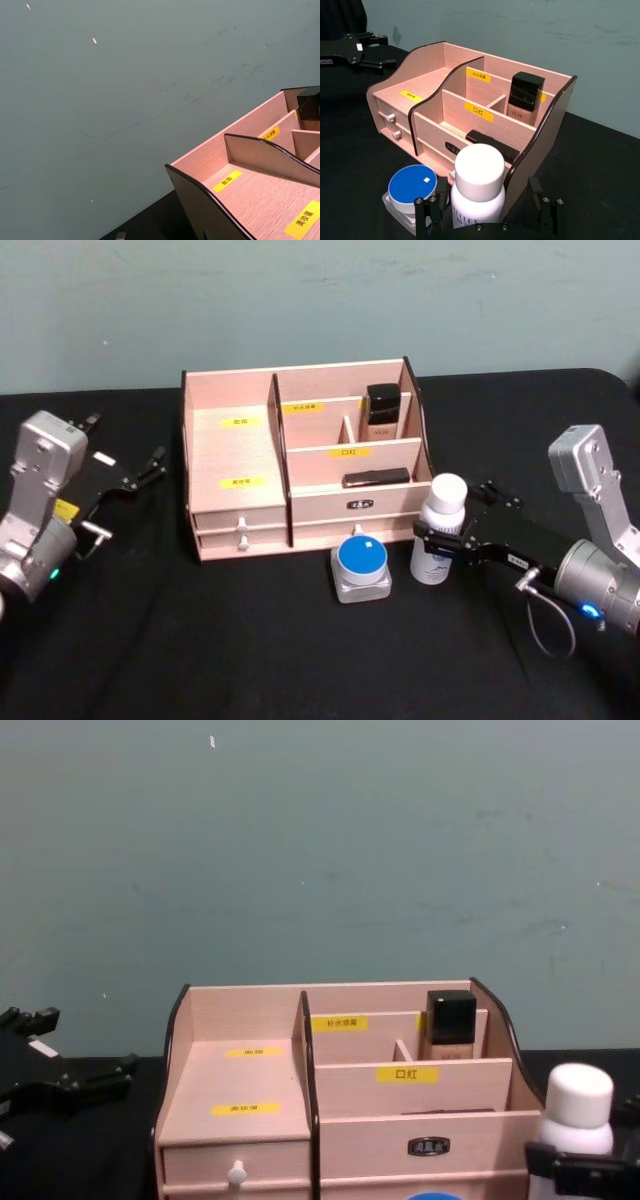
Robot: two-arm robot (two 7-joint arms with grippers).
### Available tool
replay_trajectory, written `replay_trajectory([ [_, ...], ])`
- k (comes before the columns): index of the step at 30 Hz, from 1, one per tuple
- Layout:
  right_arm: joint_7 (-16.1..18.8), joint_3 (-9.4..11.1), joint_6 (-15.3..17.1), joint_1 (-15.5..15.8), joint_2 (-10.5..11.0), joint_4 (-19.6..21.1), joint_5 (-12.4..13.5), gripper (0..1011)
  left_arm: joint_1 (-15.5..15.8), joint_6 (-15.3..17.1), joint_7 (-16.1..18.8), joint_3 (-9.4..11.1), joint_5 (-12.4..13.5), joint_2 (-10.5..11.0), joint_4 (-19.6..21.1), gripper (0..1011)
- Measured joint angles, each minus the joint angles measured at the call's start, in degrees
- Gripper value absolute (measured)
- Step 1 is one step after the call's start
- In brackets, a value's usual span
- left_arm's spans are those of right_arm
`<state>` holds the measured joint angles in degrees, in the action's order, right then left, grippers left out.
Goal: Pick up the facial cleanser and watermelon frost from the table and place them into the tiered storage box.
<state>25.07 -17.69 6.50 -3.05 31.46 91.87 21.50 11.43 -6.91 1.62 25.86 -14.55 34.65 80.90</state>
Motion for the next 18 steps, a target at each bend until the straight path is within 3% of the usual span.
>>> replay_trajectory([
  [12, 0.1, -0.2, -0.3, -0.2, -0.1, -0.3, -0.2, 1002, 0.0, 0.0, 0.0, 0.0, 0.0, 0.0, 0.0, 1010],
  [18, 0.1, -0.1, -0.2, -0.1, 0.0, -0.2, -0.2, 861, 0.0, 0.0, 0.0, 0.0, 0.0, 0.0, 0.0, 1009],
])
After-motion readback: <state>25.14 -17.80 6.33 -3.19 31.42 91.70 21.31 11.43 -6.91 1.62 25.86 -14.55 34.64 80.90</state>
